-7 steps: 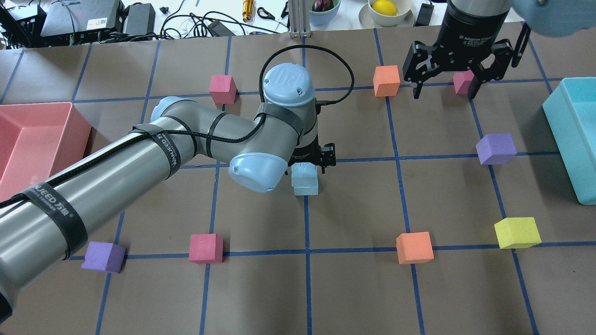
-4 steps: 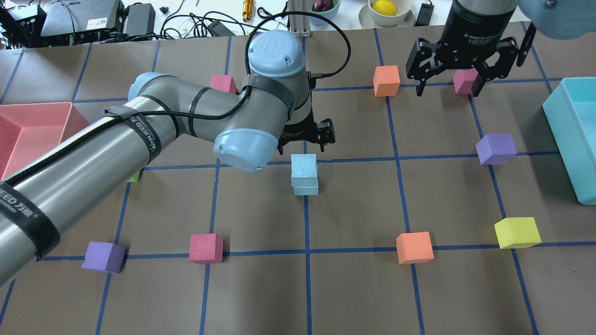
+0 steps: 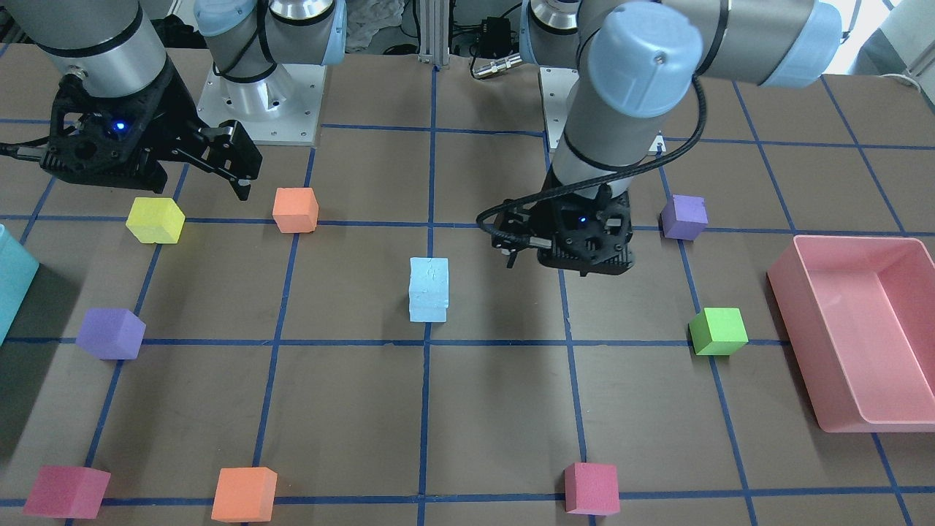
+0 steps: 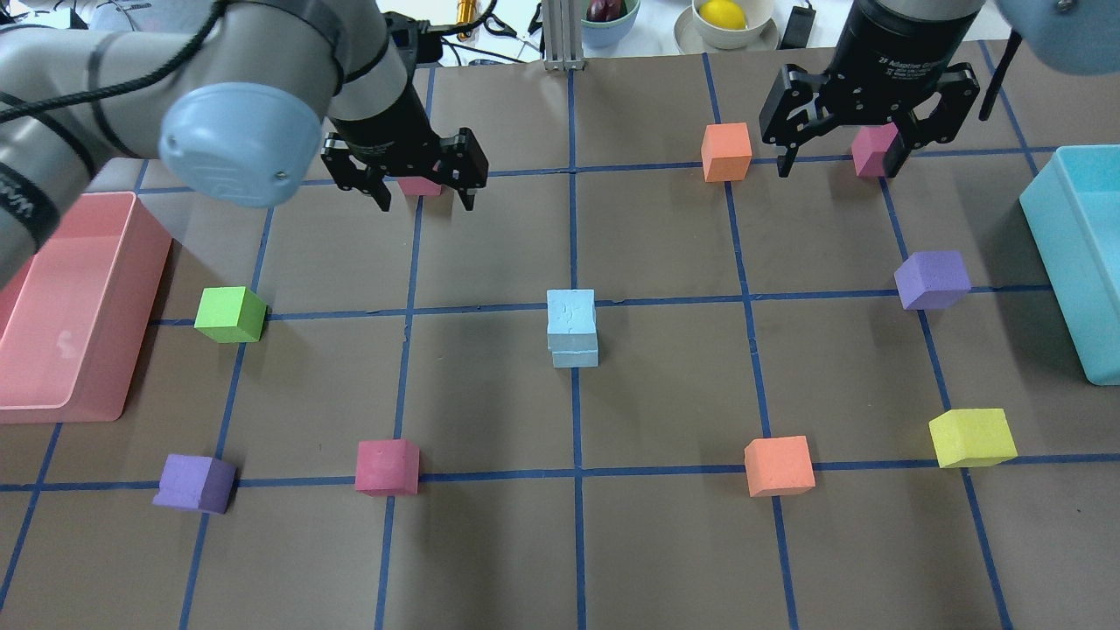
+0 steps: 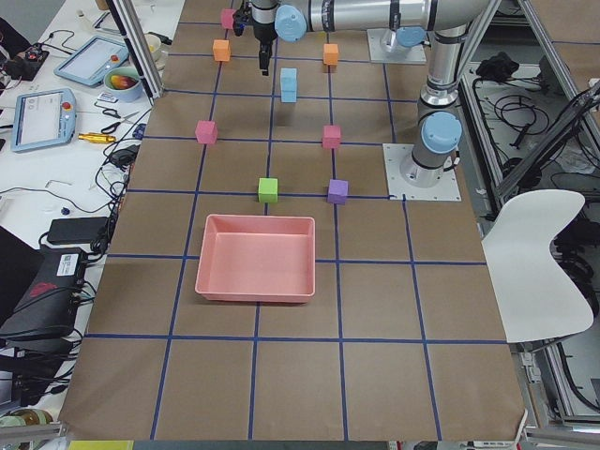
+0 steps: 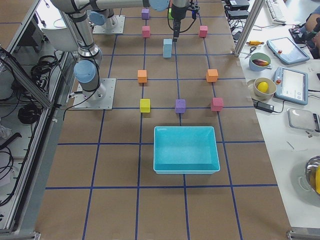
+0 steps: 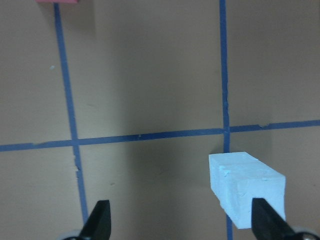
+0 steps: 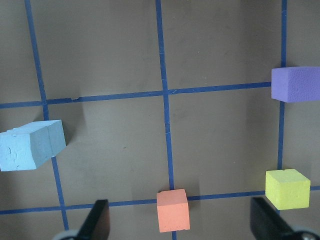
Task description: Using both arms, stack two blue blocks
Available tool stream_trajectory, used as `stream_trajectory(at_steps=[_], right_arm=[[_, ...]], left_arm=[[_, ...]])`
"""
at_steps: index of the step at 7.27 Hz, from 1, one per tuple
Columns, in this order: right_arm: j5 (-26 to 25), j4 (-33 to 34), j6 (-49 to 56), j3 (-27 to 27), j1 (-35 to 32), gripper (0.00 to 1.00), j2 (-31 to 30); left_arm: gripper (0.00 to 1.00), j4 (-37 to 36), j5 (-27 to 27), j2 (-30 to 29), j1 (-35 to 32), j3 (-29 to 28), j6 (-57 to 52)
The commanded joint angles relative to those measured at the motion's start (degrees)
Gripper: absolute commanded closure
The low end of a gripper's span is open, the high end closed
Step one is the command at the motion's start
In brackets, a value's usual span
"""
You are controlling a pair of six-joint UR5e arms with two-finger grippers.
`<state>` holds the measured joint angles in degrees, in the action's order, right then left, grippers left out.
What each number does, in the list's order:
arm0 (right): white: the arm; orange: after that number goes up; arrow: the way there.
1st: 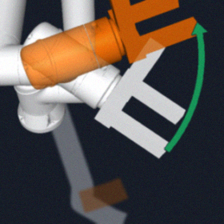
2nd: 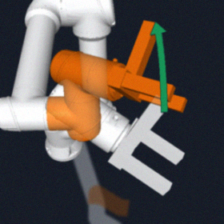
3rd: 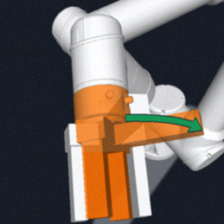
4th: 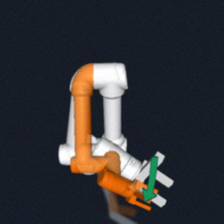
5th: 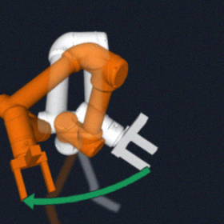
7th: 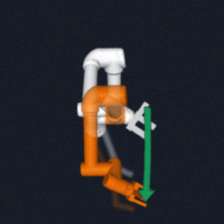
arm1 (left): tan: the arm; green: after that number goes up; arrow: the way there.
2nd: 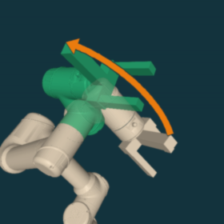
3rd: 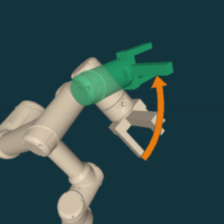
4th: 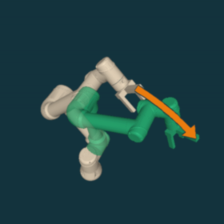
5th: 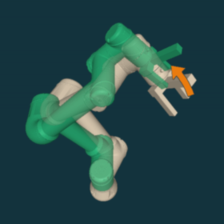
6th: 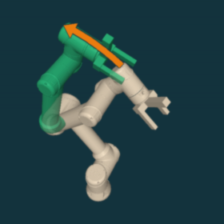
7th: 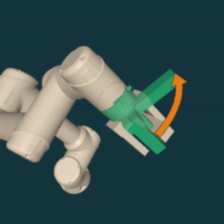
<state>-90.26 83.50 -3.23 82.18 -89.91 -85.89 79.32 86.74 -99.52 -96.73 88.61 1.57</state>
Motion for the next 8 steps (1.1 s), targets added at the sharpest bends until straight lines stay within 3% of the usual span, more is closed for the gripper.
stream_trajectory(at_steps=[1, 4, 6, 8], right_arm=[[0.2, -0.4, 1.4, 0.0, -0.2, 0.00, -0.2], [0.0, -0.4, 1.5, 0.0, -0.3, 0.00, -0.2], [-0.1, -0.4, 1.5, 0.0, -0.4, 0.00, -0.2], [0.0, -0.5, 1.5, 0.0, -0.4, 0.00, -0.2]], left_arm=[[0.00, 6.4, 0.2, 6.7, 3.8, -0.2, -6.5], [0.00, 6.8, 3.2, 11.5, 4.0, 0.5, -6.7], [0.00, 7.2, 3.3, 10.3, 5.0, -1.2, -6.6], [0.00, 12.8, 3.4, 9.8, 5.1, -3.9, -6.6]])
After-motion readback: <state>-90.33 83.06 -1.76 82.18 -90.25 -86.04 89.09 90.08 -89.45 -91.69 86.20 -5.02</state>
